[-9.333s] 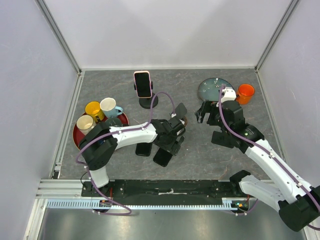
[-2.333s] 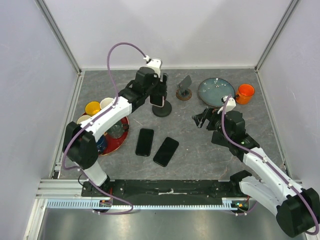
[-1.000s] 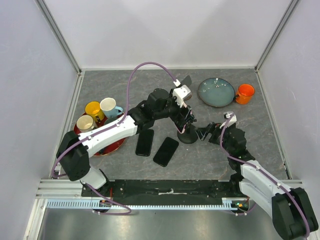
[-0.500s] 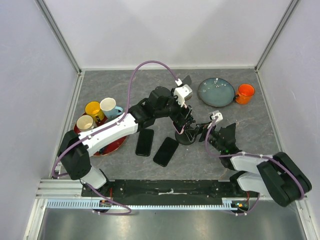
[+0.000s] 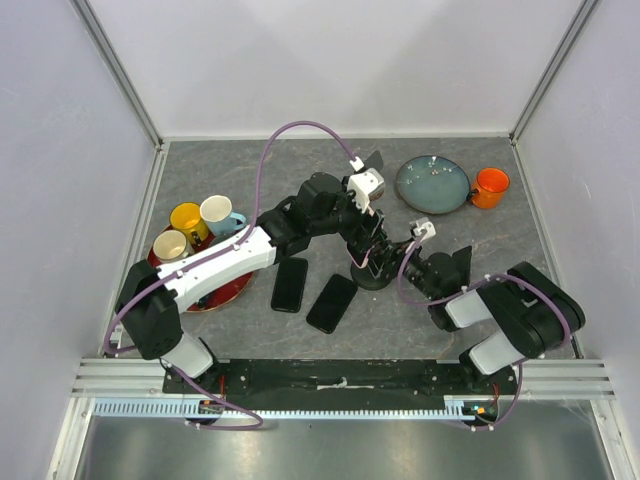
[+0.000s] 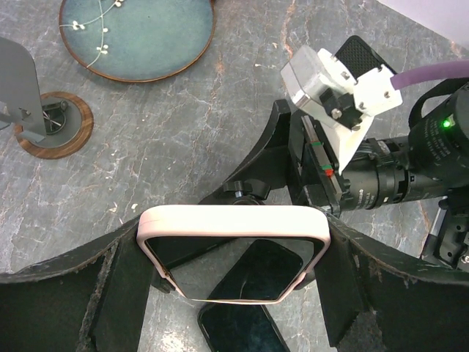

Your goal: Remove the phone from the phone stand

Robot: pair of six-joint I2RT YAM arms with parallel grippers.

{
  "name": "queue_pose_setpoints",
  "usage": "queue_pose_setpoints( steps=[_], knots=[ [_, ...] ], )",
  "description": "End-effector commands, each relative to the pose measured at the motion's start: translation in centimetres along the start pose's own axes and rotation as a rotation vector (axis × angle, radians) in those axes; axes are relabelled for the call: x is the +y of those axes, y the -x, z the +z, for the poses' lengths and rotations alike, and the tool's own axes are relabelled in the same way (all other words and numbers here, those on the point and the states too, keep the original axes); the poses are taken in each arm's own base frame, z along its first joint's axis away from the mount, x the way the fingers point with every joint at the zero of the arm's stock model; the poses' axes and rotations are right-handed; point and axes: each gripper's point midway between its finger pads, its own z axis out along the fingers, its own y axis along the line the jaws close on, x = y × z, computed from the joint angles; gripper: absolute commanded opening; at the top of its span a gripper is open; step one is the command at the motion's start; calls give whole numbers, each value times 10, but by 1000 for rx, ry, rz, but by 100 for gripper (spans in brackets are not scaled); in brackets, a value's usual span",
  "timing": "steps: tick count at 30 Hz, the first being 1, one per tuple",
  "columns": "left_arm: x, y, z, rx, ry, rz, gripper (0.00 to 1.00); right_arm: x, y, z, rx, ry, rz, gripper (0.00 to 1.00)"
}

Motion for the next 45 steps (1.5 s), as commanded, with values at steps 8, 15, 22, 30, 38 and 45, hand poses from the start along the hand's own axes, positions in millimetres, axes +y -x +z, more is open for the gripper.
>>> queue_pose_setpoints(
  steps=[8, 15, 22, 30, 38, 45],
  knots=[
    [-15, 55, -14, -179, -37, -67, 10, 0, 8, 6, -110, 10, 53, 28],
    [0, 71, -27, -252, -41, -166, 5, -12, -6, -1, -78, -45, 79, 0],
    [4, 64, -32, -254, -69, -182, 5, -23, -12, -4, -71, -102, 82, 0],
    [10, 64, -45, -302, -62, -182, 5, -41, -12, -11, -74, -205, 67, 0],
    [2, 83, -67, -448, -91, -171, 4, -54, -11, -18, -86, -280, 69, 0],
    [7, 94, -93, -590, -75, -203, 4, -61, -13, -20, -85, -310, 85, 0]
  ],
)
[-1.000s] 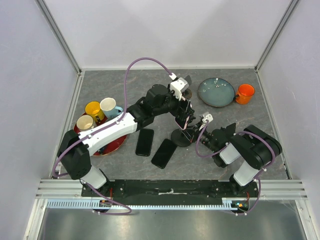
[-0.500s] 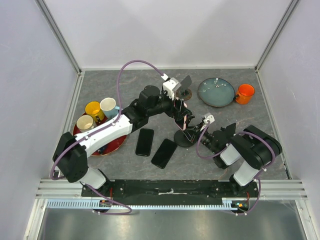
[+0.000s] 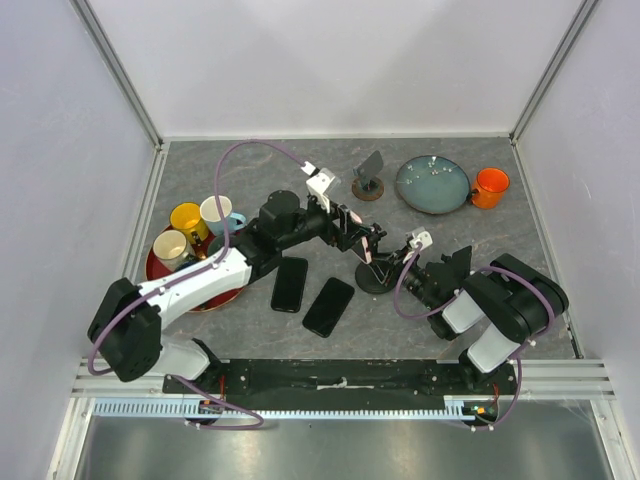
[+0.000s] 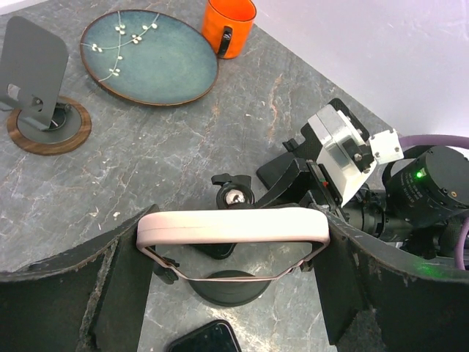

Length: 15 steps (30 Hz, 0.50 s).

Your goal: Remove the phone from the phone stand

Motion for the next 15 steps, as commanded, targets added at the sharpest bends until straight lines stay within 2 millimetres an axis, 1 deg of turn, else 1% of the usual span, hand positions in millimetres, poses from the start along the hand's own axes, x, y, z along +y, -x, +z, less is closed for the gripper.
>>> queue_pose_setpoints(
  steps=[1, 2, 4, 5, 7, 9, 10, 13, 14, 15],
  knots=[
    [-34, 102, -42, -346, -115, -19, 4, -62, -1, -15, -53, -324, 154, 0],
    [-29, 99, -43, -352, -98, -32, 4, -63, -1, -15, -55, -329, 159, 0],
    [-25, 109, -53, -405, -88, -50, 4, -65, -1, -16, -54, -341, 162, 0],
    [-21, 105, -55, -410, -76, -63, 4, -66, -2, -17, -52, -345, 164, 0],
    [-15, 115, -65, -462, -60, -90, 3, -68, -3, -18, -52, -356, 170, 0],
    [-9, 116, -71, -483, -44, -111, 3, -68, -3, -17, -50, -353, 172, 0],
    [-5, 121, -78, -503, -32, -122, 3, -67, -3, -16, -46, -346, 170, 0],
    [5, 127, -89, -537, 9, -135, 2, -68, -5, -16, -38, -348, 168, 0],
    [5, 133, -96, -561, 19, -136, 2, -68, -5, -16, -40, -351, 170, 0],
    [7, 135, -100, -571, 27, -137, 2, -69, -6, -17, -36, -354, 168, 0]
  ],
)
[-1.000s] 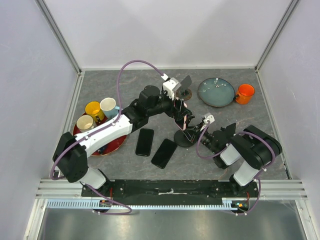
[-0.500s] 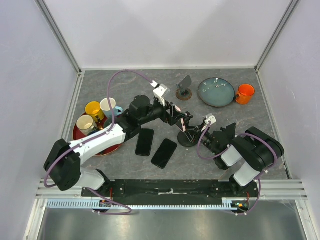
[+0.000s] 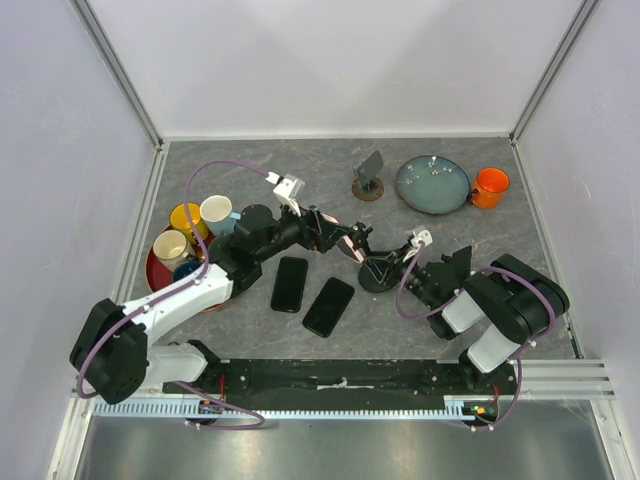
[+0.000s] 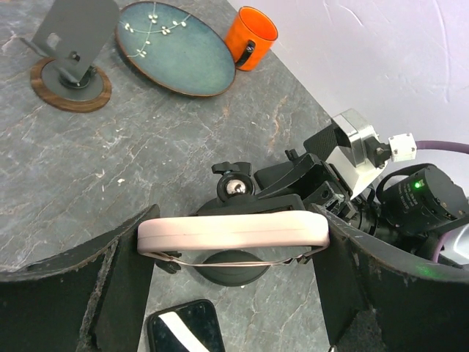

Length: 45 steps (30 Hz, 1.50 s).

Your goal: Remove the phone from the phone stand

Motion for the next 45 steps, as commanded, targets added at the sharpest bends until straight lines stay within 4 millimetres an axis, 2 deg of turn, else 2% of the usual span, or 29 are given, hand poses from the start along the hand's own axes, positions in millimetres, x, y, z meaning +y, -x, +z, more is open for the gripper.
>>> queue_pose_setpoints(
  steps=[1, 4, 7, 10, 11, 12, 13, 14, 17, 26, 30, 32, 34, 35, 37, 38, 39, 40, 41, 42, 43, 45],
  knots=[
    [-42, 143, -51, -470, -94, 35, 2, -78, -10, -21, -26, -394, 131, 0],
    [-46, 149, -58, -478, -102, 42, 2, -80, -10, -21, -26, -406, 137, 0],
    [-54, 147, -59, -444, -149, 68, 2, -81, -12, -22, -19, -410, 141, 0],
    [-64, 134, -49, -328, -224, 122, 2, -79, -12, -20, -14, -397, 144, 0],
    [-77, 127, -47, -258, -298, 142, 2, -79, -12, -19, -11, -392, 140, 0],
    [-78, 117, -39, -204, -330, 145, 2, -78, -12, -18, -9, -385, 138, 0],
    [-83, 111, -37, -166, -371, 156, 2, -76, -13, -17, -2, -372, 136, 0],
    [-96, 108, -40, -124, -454, 175, 2, -75, -13, -17, 1, -367, 133, 0],
    [-107, 92, -37, -25, -570, 177, 2, -74, -13, -16, 2, -362, 127, 0],
    [-111, 71, -32, 130, -684, 172, 2, -79, -12, -16, 4, -379, 122, 0],
    [-104, 67, -26, 145, -630, 167, 2, -82, -11, -17, 4, -393, 127, 0],
    [-96, 66, -17, 129, -551, 154, 2, -82, -13, -17, 11, -393, 125, 0],
    [-89, 61, -7, 116, -470, 142, 8, -81, -13, -16, 15, -386, 124, 0],
    [-76, 67, 3, 74, -368, 138, 13, -81, -12, -16, 12, -386, 126, 0],
    [-74, 63, 11, 46, -297, 133, 16, -80, -12, -16, 15, -386, 124, 0],
    [-64, 69, 18, 4, -206, 127, 20, -80, -11, -16, 12, -384, 124, 0],
    [-63, 71, 20, -18, -176, 131, 24, -80, -10, -16, 11, -386, 124, 0],
    [-69, 69, 24, -29, -162, 131, 29, -80, -10, -16, 11, -389, 124, 0],
    [-61, 75, 28, -69, -84, 120, 40, -80, -9, -16, 8, -389, 122, 0],
    [-62, 78, 30, -90, -66, 109, 45, -81, -10, -17, 13, -393, 122, 0],
    [-60, 79, 35, -108, -23, 96, 55, -81, -10, -16, 10, -392, 121, 0],
    [-60, 79, 39, -122, 8, 76, 62, -81, -10, -16, 11, -394, 123, 0]
  ],
)
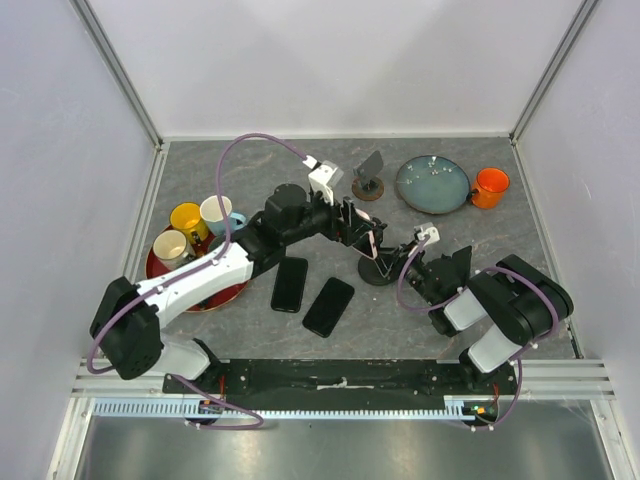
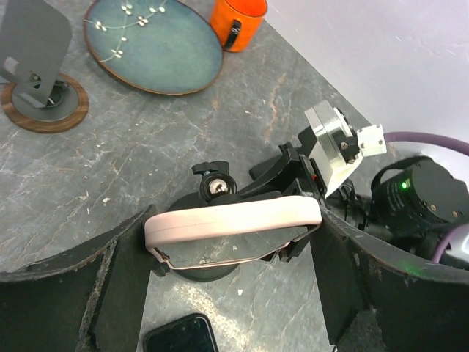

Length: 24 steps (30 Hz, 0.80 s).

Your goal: Remove the phone from the phone stand

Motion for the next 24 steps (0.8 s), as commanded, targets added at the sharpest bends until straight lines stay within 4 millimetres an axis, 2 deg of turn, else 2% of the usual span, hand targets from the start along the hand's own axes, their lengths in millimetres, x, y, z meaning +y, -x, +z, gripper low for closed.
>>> queue_pose_setpoints(
  steps=[1, 4, 7, 9, 18, 24],
  knots=[
    [-26, 79, -5, -268, 56, -23, 67, -60, -11, -12, 12, -290, 67, 0],
    [-23, 73, 2, -275, 126, -17, 78, -60, -11, -12, 11, -290, 68, 0],
    [-25, 65, 7, -264, 158, -6, 84, -59, -9, -11, 7, -290, 64, 0],
    [-28, 60, 10, -258, 177, 23, 86, -59, -10, -12, 8, -290, 65, 0],
    [-18, 51, 13, -262, 354, 103, 94, -58, -5, -13, -3, -295, 53, 0],
    [-22, 48, 15, -253, 366, 114, 100, -55, -1, -13, -11, -293, 33, 0]
  ],
)
